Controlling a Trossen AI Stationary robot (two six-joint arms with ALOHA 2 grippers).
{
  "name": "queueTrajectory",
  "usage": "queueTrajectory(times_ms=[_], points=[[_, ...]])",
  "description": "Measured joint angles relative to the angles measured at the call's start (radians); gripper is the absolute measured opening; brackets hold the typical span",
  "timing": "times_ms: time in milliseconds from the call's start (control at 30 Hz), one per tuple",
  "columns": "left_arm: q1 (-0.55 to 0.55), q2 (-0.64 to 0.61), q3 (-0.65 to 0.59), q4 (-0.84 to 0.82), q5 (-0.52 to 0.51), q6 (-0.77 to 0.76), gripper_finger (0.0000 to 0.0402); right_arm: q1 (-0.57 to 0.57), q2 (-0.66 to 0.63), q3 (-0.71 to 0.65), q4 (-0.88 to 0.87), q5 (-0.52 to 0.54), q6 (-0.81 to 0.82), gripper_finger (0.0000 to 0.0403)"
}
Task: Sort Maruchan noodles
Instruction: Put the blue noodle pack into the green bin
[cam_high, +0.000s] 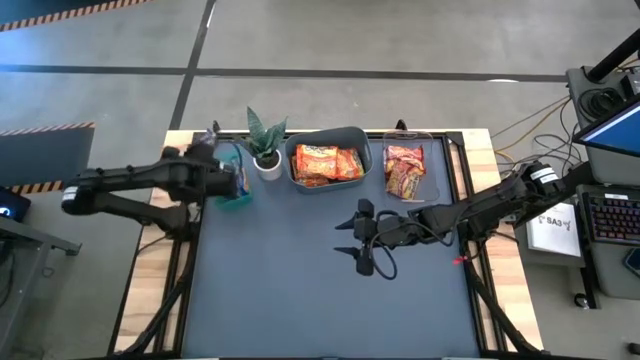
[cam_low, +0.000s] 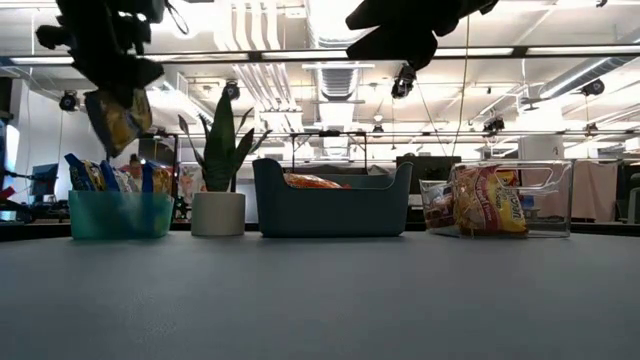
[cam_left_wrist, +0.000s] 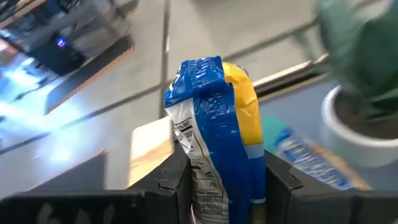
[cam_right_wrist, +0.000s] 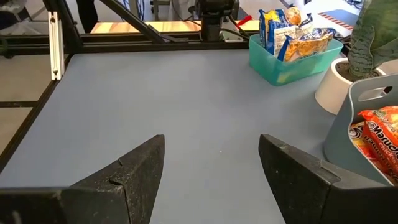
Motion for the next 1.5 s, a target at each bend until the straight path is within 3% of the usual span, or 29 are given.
queueTrajectory(times_ms=[167, 467, 567, 700, 800, 1033, 1200, 1267, 1500], points=[[0.166, 0.002, 0.000, 0.113, 0.041, 0.270, 0.0102, 0.000, 0.000, 0.000, 0.000, 0.000, -0.005, 0.0250], [0.286, 0.003, 0.000, 0.244, 0.046, 0.816, 0.0102, 0.000, 0.000, 0.000, -0.001, 0.000, -0.030, 0.0248], [0.304, 0.002, 0.000, 0.244, 0.135, 0.993, 0.0101, 0.000, 0.000, -0.001, -0.003, 0.000, -0.035, 0.0249], [0.321, 0.000, 0.000, 0.250, 0.330, 1.169, 0.0101, 0.000, 0.000, -0.001, -0.003, 0.000, -0.052, 0.0247], [0.349, 0.001, 0.001, 0.262, 0.383, 1.281, 0.0101, 0.000, 0.000, -0.001, -0.003, 0.000, -0.067, 0.0248], [0.460, 0.005, 0.112, 0.292, 0.404, 1.446, 0.0101, 0.000, 0.000, -0.001, -0.004, 0.000, -0.097, 0.0247], [0.569, 0.012, 0.195, 0.290, 0.556, 1.601, 0.0101, -0.008, -0.003, -0.001, -0.006, 0.000, -0.145, 0.0249], [0.619, 0.019, 0.206, 0.289, 0.619, 1.642, 0.0101, -0.019, -0.011, -0.001, -0.011, 0.000, -0.165, 0.0248], [0.743, 0.076, 0.169, 0.337, 0.635, 1.737, 0.0101, -0.067, -0.027, -0.001, -0.032, 0.000, -0.194, 0.0248]])
